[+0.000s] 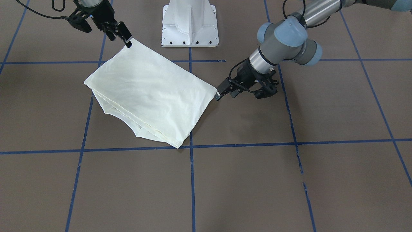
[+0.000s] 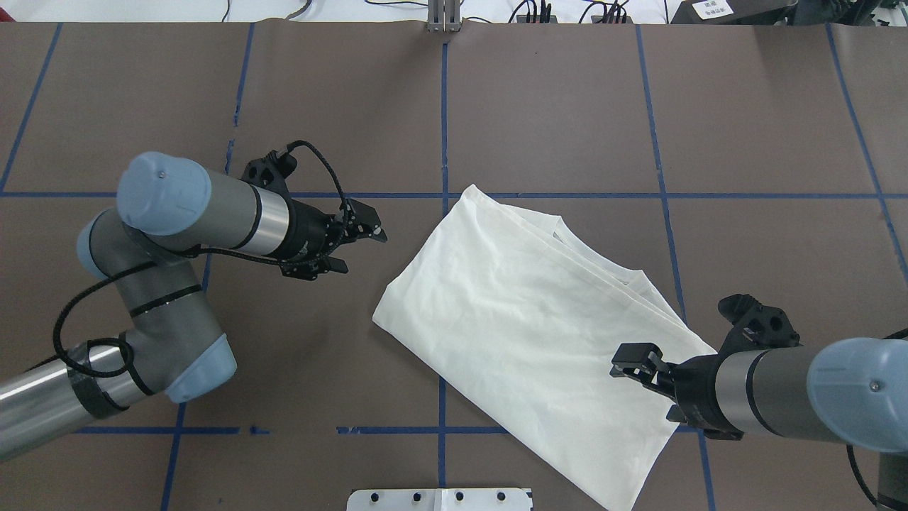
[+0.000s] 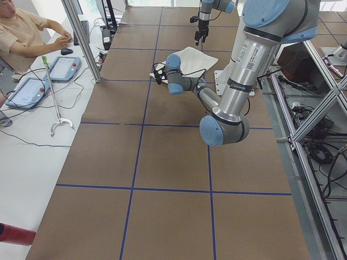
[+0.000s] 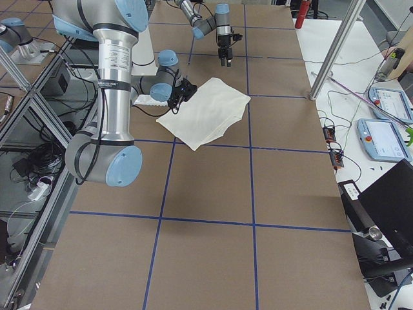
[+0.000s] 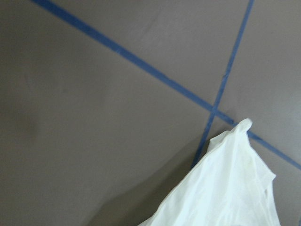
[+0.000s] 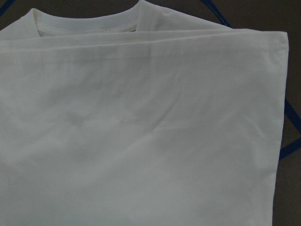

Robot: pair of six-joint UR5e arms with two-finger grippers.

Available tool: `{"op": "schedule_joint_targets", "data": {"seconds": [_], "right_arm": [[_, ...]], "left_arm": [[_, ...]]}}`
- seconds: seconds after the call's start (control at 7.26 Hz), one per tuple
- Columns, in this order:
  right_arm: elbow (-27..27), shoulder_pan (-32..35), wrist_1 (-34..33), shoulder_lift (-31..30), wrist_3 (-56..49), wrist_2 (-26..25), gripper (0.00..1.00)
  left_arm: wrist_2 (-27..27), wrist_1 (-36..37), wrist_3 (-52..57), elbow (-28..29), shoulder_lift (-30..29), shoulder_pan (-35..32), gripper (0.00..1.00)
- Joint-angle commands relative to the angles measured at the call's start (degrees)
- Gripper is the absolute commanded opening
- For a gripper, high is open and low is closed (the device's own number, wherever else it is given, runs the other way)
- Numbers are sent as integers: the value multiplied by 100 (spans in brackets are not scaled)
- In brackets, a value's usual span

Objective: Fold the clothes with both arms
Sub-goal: 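Move the left gripper to the folded shirt's near edge while right holds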

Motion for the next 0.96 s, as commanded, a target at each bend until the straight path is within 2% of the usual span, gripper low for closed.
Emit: {"op": "schedule_joint_targets", "data": {"seconds": [0.0, 0.41, 0.83], "right_arm": [[-335, 155, 0, 299, -7, -79, 100], [-450, 190, 0, 355, -15, -79, 100], [-451, 208, -9, 355, -15, -79, 100]], "left_arm": [[424, 634, -154, -91, -58, 544, 77], [713, 829, -190, -30, -146, 896, 68], [750, 829, -181, -3, -85, 906, 49]]}}
